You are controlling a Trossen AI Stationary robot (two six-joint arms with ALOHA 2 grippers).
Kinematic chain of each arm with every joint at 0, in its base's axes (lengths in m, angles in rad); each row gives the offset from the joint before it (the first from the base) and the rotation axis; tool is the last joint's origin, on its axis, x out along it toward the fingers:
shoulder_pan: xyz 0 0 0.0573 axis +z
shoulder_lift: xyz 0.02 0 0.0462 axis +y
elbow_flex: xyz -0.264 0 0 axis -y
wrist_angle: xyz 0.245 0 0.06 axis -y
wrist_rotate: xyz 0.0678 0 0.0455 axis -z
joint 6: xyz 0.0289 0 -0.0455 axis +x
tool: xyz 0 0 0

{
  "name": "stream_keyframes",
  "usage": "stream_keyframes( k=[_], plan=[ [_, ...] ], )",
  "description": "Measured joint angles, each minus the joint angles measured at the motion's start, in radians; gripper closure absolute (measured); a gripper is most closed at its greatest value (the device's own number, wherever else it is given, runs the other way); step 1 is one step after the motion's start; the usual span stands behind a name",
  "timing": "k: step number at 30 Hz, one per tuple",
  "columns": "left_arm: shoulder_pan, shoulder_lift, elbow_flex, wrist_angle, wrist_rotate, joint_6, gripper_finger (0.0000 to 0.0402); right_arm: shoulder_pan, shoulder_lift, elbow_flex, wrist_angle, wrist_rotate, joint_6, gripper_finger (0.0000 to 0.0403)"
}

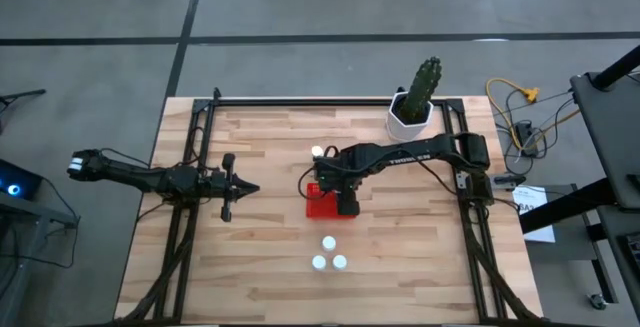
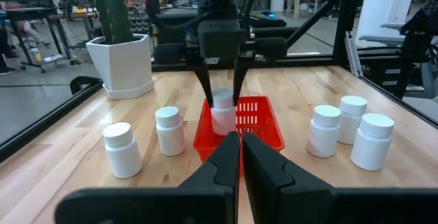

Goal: Pick and place pill bottles into a basket
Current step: Put the white pill bottle into the red basket

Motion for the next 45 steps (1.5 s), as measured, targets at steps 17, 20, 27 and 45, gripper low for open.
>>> stream_keyframes(
  k=[17, 20, 27, 45],
  plan=[
    [0.0, 0.002, 0.0, 0.0, 0.001, 0.0, 0.0402, 0.0, 0.0, -0.034, 0.02, 0.007, 0.017, 0.0256],
    [0.0, 0.002, 0.0, 0.0, 0.001, 0.0, 0.0402, 0.0, 0.0, -0.035, 0.023, 0.007, 0.017, 0.0256],
    [0.0, 0.002, 0.0, 0.0, 0.001, 0.0, 0.0402, 0.0, 0.0, -0.037, 0.04, 0.005, 0.013, 0.0256],
    [-0.001, 0.002, 0.0, 0.0, 0.001, 0.0, 0.0402, 0.0, 0.0, -0.047, 0.04, 0.002, 0.024, 0.0221]
  ],
)
